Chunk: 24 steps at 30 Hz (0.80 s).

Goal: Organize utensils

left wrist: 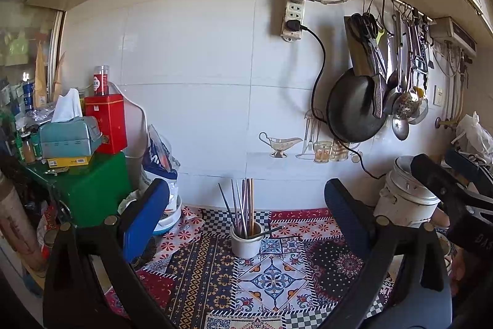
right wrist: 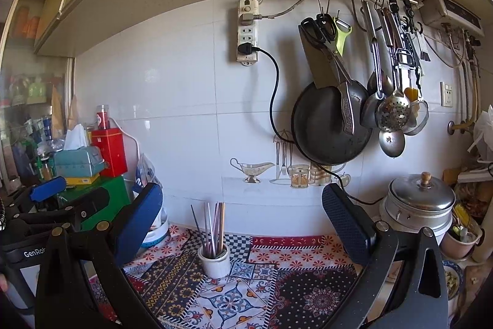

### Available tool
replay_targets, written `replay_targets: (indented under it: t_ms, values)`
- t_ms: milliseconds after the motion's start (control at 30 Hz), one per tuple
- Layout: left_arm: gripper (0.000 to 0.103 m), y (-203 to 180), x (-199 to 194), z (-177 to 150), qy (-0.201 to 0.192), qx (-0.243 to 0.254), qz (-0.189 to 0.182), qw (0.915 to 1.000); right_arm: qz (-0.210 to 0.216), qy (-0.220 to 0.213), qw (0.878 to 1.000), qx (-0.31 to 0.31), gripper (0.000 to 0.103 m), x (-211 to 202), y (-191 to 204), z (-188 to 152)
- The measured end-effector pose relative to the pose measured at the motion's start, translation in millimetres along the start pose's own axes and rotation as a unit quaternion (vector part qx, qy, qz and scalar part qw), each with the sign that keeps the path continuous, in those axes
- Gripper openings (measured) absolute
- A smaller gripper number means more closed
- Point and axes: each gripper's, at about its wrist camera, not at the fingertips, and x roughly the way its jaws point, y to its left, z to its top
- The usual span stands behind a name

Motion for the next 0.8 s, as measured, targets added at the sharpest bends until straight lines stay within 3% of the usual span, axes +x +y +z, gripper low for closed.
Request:
replay_targets:
  t_ms: [800]
  values:
    - [0.102,3.8,7.9,-2.6,0.003,-0.002,0.001,1.0,-0.003,0.01,1.0,-0.004,0.103,9.0,2.1,-1.9]
